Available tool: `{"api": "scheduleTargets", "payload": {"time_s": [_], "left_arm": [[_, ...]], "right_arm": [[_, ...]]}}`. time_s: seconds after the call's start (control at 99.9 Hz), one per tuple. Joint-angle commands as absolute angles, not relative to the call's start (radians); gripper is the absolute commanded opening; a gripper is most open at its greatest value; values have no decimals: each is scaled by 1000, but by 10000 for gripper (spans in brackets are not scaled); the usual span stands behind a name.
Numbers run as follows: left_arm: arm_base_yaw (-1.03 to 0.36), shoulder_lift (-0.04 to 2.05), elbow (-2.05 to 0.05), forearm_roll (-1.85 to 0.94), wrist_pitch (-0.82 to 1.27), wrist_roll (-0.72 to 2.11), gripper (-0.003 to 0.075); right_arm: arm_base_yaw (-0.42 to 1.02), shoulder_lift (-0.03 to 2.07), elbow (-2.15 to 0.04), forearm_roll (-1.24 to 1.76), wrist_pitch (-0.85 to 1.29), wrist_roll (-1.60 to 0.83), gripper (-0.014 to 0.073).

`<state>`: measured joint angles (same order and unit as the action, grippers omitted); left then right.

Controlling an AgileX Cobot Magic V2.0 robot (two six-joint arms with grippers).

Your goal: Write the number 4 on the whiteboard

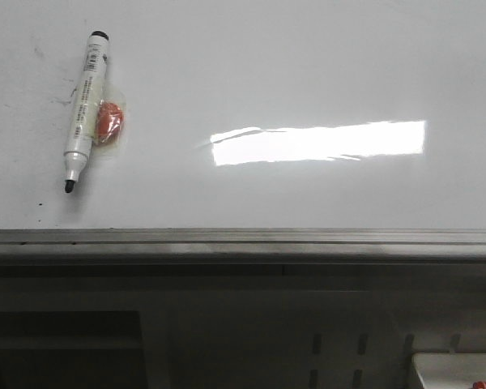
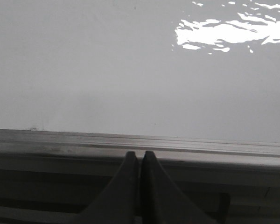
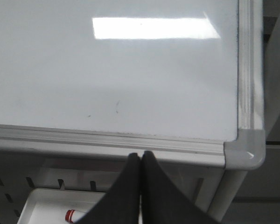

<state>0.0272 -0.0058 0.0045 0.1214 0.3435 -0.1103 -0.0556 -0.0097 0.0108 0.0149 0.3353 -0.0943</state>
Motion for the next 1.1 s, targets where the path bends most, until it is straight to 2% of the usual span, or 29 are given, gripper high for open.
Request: {"api": "scheduleTargets", "payload": {"time_s": [0.0, 0.12, 0.37, 0.861, 1.021, 1.091], "left_arm": [[25, -29, 38, 128, 292, -121, -20], [25, -29, 38, 128, 292, -121, -20], [25, -29, 38, 212, 285, -121, -20], [25, -29, 38, 205, 113, -121, -20], [25, -29, 35, 198, 0, -121, -20], [25, -15, 25, 161, 12, -121, -20]], "right_arm": [[-62, -26, 33, 14, 297, -99, -65], [-62, -26, 33, 14, 275, -99, -65], [-62, -26, 33, 14, 91, -99, -65], [-62, -24, 33, 24, 79, -99, -64], [-62, -9, 27, 112, 98, -99, -64], [-62, 21, 11, 135, 104, -99, -64]]}}
